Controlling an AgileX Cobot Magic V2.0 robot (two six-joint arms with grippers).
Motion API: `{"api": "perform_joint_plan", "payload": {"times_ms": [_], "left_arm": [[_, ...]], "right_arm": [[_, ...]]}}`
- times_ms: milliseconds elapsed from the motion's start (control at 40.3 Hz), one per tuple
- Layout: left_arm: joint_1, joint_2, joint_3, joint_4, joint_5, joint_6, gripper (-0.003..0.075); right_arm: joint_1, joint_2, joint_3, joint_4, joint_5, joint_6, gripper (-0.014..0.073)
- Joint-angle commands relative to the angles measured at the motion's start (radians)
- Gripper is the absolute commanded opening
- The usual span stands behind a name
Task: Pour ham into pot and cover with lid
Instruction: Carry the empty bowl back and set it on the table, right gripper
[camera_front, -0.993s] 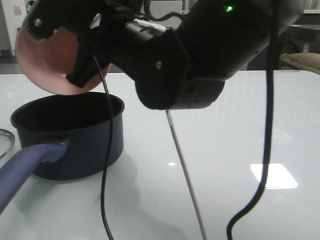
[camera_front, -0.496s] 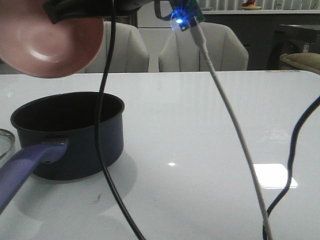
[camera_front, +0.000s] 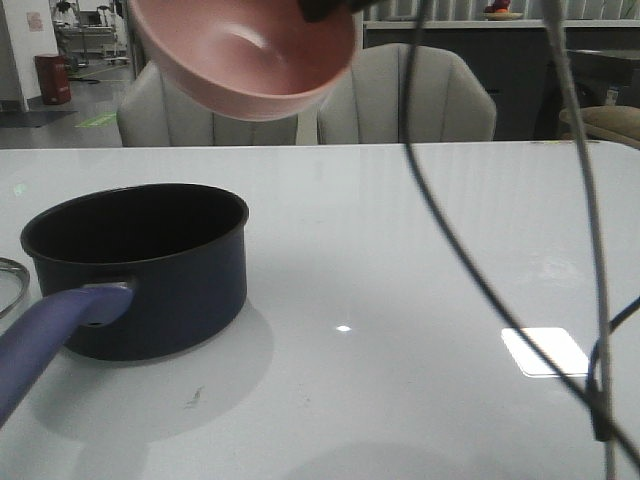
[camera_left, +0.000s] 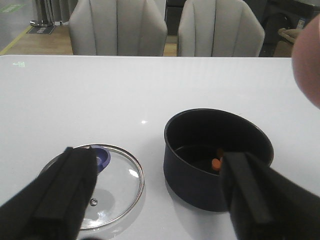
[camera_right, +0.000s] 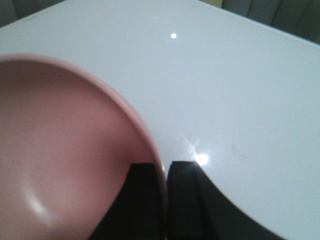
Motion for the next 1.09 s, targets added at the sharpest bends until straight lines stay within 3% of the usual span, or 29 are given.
{"api": "perform_joint_plan", "payload": {"times_ms": [0,174,347,447,844,1067], "left_arm": [[-0.010,0.011,-0.028,0.001,-0.072,0.000,0.0552],[-0.010,0.011,-0.028,0.001,-0.072,0.000,0.0552],[-0.010,0.011,-0.028,0.001,-0.072,0.000,0.0552],[-0.010,0.011,-0.028,0.001,-0.072,0.000,0.0552],[-0.010,0.011,-0.028,0.001,-0.072,0.000,0.0552],[-0.010,0.011,-0.028,0.001,-0.072,0.000,0.0552]], "right_arm": [[-0.096,-0.048,-0.033,0.000,0.068,0.007,0.0136],[-0.228,-0.038,-0.029,-0.093,0.123,0.075,0.0136],[-0.300,0.010,-0.029,-0.224,0.182,0.238,0.0136],[-0.315,0.061,-0.029,-0.252,0.228,0.299,0.0136],[-0.317,0.256,-0.033,-0.257,0.274,0.297,0.0139],[-0.327,0.288,-0.033,-0.257,0.245,0.299,0.0287]]}}
